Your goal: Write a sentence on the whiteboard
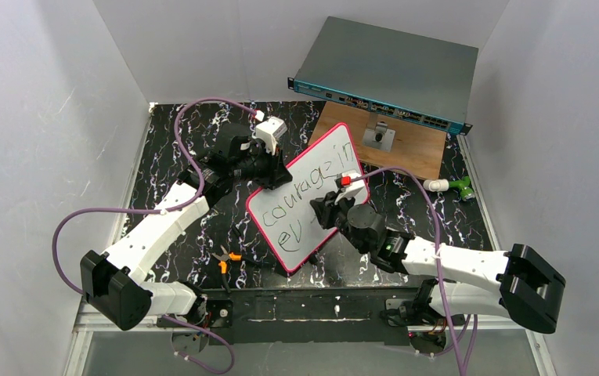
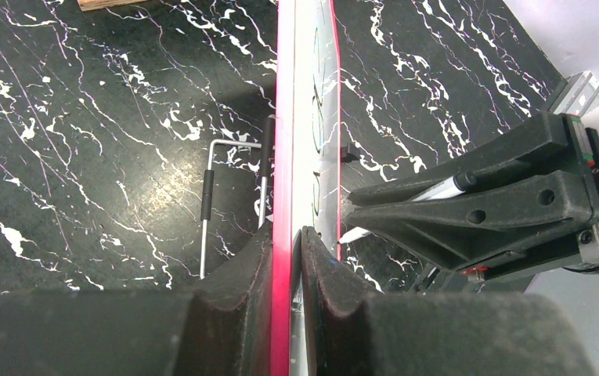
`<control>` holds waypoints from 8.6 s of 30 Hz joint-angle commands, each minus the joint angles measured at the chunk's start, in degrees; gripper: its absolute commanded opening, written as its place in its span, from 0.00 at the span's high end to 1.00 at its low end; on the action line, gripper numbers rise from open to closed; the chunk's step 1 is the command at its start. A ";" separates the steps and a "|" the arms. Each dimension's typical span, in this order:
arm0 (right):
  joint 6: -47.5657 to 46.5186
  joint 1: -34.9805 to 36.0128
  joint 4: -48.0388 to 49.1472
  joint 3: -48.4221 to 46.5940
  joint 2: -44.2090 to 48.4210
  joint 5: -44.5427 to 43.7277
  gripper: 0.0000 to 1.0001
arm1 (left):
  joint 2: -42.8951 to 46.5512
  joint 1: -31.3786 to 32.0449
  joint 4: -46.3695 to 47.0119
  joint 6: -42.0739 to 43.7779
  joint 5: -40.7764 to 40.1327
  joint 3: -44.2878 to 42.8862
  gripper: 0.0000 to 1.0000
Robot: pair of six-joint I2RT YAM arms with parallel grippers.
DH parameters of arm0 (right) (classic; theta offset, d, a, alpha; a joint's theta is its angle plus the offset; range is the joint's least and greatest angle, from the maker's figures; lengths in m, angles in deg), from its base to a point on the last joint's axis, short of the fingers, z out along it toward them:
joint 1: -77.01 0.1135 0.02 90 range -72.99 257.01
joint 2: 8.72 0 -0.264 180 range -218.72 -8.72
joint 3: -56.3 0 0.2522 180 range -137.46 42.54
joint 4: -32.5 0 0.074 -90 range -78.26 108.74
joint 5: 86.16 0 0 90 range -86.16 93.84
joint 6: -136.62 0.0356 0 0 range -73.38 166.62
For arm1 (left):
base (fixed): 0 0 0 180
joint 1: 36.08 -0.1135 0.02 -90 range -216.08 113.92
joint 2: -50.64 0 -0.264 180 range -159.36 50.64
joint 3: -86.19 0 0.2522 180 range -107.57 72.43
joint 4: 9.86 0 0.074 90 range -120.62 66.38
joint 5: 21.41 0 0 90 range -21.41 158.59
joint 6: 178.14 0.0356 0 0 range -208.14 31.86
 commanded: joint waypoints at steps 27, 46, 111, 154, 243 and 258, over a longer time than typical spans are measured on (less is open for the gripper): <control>40.35 -0.91 -1.29 7.12 5.58 -9.92 0.99 | 0.81 -0.13 -1.85 3.28 -2.07 -1.59 1.00; 48.80 -0.06 7.74 8.42 0.31 -15.46 0.99 | 0.80 -0.10 -2.93 3.27 -1.64 -1.90 1.00; 37.80 0.93 -6.60 2.22 3.82 -23.30 0.99 | 2.17 -0.10 -3.25 3.68 -1.58 -0.73 1.00; 33.11 -1.79 -3.84 -2.21 -3.66 -20.27 0.99 | 2.41 -0.10 -2.32 4.36 -1.93 -0.02 1.00; 25.03 -7.40 -5.93 -7.07 -4.90 -21.60 0.99 | 3.89 -0.10 -1.35 4.01 -1.50 0.73 1.00; 23.17 -9.70 -2.27 -12.36 -8.59 -18.61 0.99 | 3.54 -0.10 -1.15 3.92 -1.58 0.44 1.00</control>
